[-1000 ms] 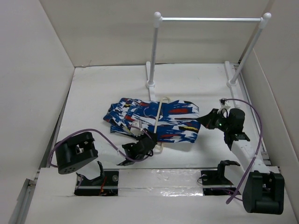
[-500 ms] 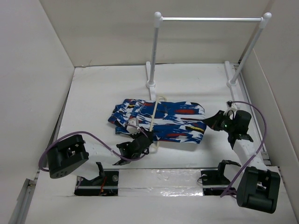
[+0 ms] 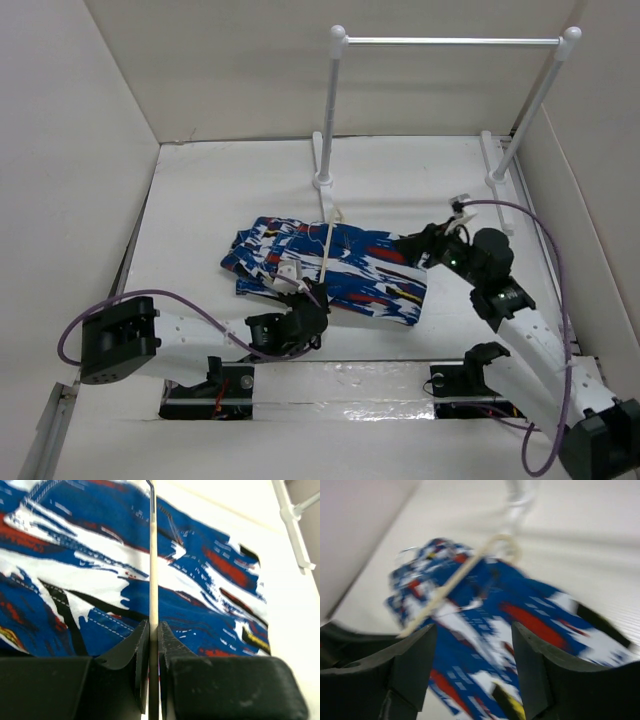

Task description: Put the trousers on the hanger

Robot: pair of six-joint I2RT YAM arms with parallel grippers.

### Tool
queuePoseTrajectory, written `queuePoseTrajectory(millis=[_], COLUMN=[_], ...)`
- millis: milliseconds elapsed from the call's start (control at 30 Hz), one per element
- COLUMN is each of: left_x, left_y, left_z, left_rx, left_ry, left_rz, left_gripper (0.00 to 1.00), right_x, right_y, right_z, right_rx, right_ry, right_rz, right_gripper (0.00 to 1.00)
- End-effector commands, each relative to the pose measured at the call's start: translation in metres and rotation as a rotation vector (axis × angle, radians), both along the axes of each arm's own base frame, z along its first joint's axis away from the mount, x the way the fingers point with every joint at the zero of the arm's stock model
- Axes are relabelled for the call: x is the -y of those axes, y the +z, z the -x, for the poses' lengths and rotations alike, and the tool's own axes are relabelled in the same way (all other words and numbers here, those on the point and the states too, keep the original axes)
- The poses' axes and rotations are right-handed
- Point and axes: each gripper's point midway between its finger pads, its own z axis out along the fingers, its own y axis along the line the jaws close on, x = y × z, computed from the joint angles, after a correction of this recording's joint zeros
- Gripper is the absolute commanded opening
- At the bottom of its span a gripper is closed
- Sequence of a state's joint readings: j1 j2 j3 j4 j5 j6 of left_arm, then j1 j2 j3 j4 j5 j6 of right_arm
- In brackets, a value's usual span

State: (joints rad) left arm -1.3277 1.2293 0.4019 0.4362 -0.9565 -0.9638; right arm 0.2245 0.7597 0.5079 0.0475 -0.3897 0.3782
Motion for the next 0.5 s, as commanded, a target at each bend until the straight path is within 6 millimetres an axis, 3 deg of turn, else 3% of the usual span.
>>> queuePoseTrajectory(millis=[0,33,67,100,167,300,433,467], left_x=[0.003,0.004,0.005,0.006,0.007,0.004,0.004,0.004], left_y=[0.048,0.052,0.054,0.056,0.057,0.061,0.066,0.068], left_z=[-0.004,-0.002,0.0,0.0,0.005,0.011,0.016,0.018], left_rx=[0.103,0.113,0.118,0.119,0.122,0.136,0.143,0.148], left_ry=[0.057,0.052,0.051,0.052,0.044,0.063,0.055,0.055], left_rz=[0.071,0.065,0.06,0.064,0.061,0.058,0.061,0.064], left_gripper=[0.0,0.0,0.0,0.0,0.0,0.0,0.0,0.0], right_x=[-0.053,-0.07,-0.098,-0.107,-0.139,-0.173,-0.195,-0.197], right_y=[0.011,0.022,0.019,0.023,0.015,0.005,-0.008,-0.02], right_z=[0.008,0.01,0.016,0.023,0.029,0.034,0.037,0.034], right_rx=[-0.009,0.031,0.004,-0.004,-0.06,-0.113,-0.173,-0.205], right_ry=[0.075,0.11,0.16,0.184,0.232,0.247,0.246,0.224], right_rz=[-0.128,-0.173,-0.209,-0.226,-0.267,-0.332,-0.372,-0.371], right_gripper=[0.65,0.57,0.56,0.56,0.68,0.73,0.68,0.67])
